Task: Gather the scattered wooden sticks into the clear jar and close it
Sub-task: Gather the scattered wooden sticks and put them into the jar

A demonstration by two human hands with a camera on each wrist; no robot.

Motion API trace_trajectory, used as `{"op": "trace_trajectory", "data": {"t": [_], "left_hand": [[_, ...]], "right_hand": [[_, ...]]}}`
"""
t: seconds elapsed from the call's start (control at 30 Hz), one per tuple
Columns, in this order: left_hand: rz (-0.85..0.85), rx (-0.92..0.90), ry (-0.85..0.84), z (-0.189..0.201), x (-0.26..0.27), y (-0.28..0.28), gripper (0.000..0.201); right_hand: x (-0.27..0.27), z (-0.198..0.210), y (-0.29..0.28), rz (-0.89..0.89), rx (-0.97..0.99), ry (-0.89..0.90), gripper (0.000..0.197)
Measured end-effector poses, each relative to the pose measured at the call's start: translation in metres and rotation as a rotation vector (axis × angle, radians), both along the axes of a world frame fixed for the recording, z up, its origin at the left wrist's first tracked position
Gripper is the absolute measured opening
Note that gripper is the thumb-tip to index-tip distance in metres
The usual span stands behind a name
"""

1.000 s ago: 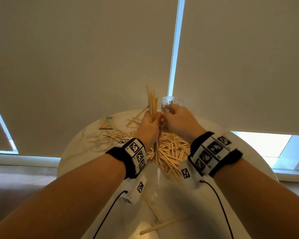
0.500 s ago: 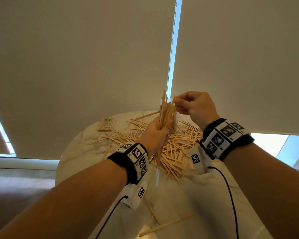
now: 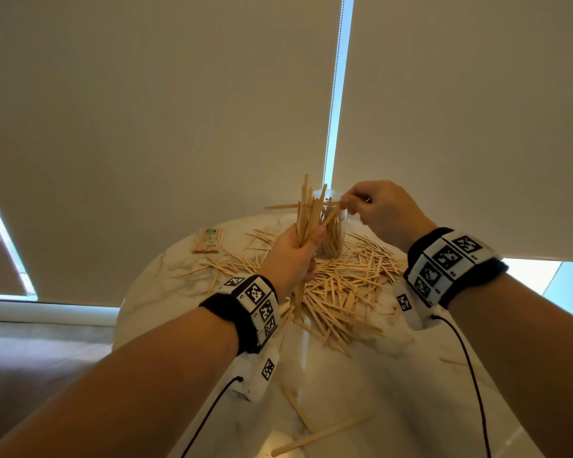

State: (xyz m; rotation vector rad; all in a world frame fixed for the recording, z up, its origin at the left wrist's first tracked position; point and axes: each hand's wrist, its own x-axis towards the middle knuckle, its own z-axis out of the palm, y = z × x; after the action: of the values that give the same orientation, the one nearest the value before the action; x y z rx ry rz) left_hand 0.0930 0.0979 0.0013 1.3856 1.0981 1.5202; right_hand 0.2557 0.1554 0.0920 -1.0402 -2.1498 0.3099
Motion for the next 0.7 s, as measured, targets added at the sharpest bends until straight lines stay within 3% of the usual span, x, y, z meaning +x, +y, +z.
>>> {"op": "trace_trajectory", "data": {"t": [0.17, 0.4, 0.5, 0.63, 0.7], "left_hand": [[0.029, -0.018, -0.063, 0.003, -0.005, 0.002, 0.02], [0.136, -0.076, -0.283, -0.003, -0.011, 0.006, 0.028], [0.199, -0.036, -0.283, -0.004, -0.013, 0.006, 0.035], [0.254, -0.002, -0.205, 0.0, -0.004, 0.01, 0.046], [0.291, -0.008, -0.242, 0.003, -0.003, 0.013, 0.062]], "right_hand": [[0.01, -0.01, 0.006, -0.048, -0.142, 0.183, 0.026], [0.026, -0.017, 0.022, -0.297, -0.397, 0.794, 0.018], [0.019, -0.019, 0.012, -0.239, -0.529, 0.998, 0.014], [-0.018, -0.04, -0.024, -0.013, -0.713, 0.934, 0.01], [-0.033, -0.054, -0.041, 0.072, -0.776, 0.853, 0.015]]}}
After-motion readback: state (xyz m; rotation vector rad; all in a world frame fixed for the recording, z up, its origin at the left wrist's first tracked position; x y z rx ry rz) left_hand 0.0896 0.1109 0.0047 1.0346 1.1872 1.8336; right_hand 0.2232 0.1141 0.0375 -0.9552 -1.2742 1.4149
